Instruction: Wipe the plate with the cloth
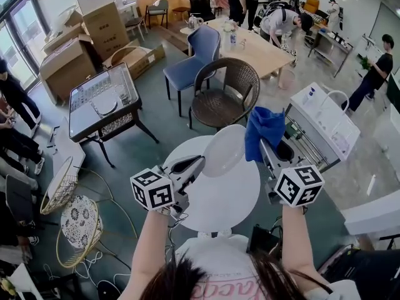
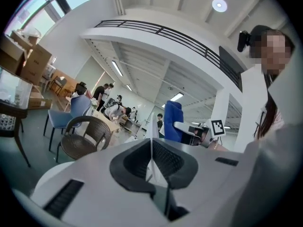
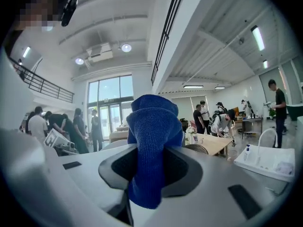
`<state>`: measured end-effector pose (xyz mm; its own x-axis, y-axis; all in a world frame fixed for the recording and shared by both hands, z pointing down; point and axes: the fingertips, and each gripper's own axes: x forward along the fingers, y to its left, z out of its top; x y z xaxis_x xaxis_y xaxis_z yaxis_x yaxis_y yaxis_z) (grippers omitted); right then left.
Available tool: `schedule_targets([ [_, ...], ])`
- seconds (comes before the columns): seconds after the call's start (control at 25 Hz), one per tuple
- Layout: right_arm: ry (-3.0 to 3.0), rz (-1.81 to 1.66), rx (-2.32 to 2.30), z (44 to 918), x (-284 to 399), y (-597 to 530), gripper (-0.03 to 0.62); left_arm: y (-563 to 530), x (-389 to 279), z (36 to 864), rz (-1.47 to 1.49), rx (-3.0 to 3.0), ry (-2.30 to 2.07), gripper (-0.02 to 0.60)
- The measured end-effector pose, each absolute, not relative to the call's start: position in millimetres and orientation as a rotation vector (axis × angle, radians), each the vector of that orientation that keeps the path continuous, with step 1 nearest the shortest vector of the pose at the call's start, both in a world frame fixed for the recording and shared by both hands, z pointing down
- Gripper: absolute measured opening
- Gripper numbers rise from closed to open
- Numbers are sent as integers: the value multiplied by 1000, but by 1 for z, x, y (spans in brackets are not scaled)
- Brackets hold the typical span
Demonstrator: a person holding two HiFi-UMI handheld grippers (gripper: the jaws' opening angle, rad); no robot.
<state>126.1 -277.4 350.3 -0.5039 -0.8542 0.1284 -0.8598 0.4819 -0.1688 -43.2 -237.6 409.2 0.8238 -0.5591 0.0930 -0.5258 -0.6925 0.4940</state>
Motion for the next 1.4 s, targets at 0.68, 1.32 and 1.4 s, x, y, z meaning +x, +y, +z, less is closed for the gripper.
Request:
schedule_targets([
  [0.68,-2668,327,1570,347,142,-258,133,-238,-27,381,1045,3437,-1821,15],
  [1.32,-2693,173,722,313,26,-272,133,-232,-24,397,1836,3799,-1936,15],
  [1.4,-2641,156,630,313,0,-283,133,-232,-24,399,1848,3814,-1909,17],
])
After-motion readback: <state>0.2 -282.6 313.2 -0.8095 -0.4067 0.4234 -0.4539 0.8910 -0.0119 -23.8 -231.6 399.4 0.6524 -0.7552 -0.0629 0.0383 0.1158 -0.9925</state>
